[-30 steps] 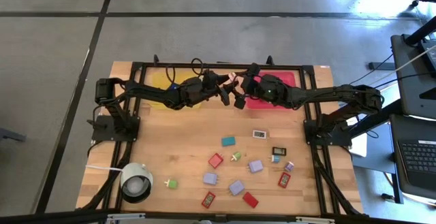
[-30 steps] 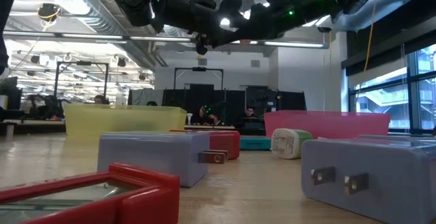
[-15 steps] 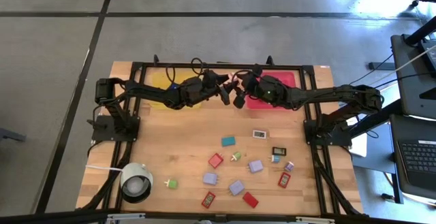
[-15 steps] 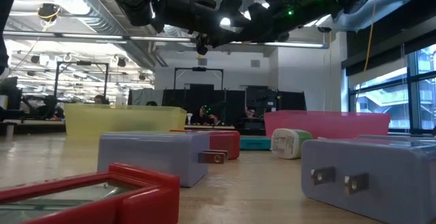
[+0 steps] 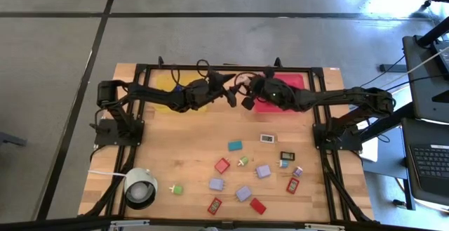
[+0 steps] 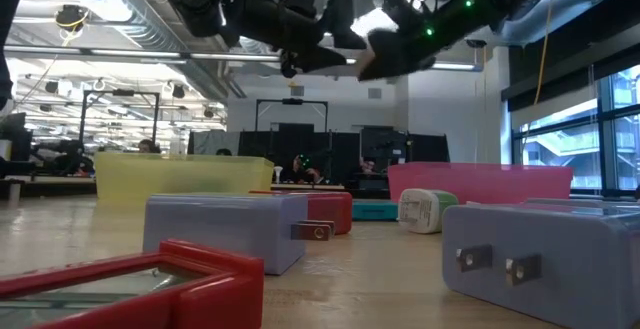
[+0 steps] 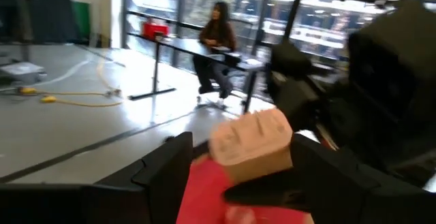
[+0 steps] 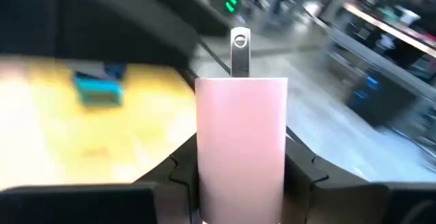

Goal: Pick & Place Office items
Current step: Put the white charger adapter into the red bin

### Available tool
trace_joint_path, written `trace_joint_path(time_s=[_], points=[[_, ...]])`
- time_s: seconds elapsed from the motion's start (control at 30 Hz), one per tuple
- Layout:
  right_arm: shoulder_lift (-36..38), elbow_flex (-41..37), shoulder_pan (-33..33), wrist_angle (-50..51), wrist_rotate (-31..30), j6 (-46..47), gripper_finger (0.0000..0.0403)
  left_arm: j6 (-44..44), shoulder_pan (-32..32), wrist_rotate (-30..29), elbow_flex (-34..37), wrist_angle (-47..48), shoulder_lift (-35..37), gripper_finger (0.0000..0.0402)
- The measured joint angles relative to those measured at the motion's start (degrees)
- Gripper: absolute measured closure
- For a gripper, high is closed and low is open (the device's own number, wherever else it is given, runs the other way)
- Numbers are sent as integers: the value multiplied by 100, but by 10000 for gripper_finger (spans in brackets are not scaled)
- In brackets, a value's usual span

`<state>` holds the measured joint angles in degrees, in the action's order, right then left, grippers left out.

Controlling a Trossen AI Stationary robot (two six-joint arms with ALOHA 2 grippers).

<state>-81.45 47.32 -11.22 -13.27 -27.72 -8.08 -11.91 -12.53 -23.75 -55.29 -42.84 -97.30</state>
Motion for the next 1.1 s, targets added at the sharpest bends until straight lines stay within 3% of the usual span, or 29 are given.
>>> trace_joint_path(time_s=[0.1, 0.33, 0.53, 1.1], points=[[127, -1, -150, 525, -305, -7, 282, -10, -92, -52, 0, 262, 119, 156], [513, -1, -930, 2287, -363, 313, 282, -101, -185, -27, 0, 1299, 190, 155], [379, -7, -1641, 3817, 507, 1385, 282, -117, -171, -19, 0, 2022, 190, 155], [-540, -10, -1710, 4165, 1116, 1826, 265, -392, -37, 291, 0, 2512, 193, 155]])
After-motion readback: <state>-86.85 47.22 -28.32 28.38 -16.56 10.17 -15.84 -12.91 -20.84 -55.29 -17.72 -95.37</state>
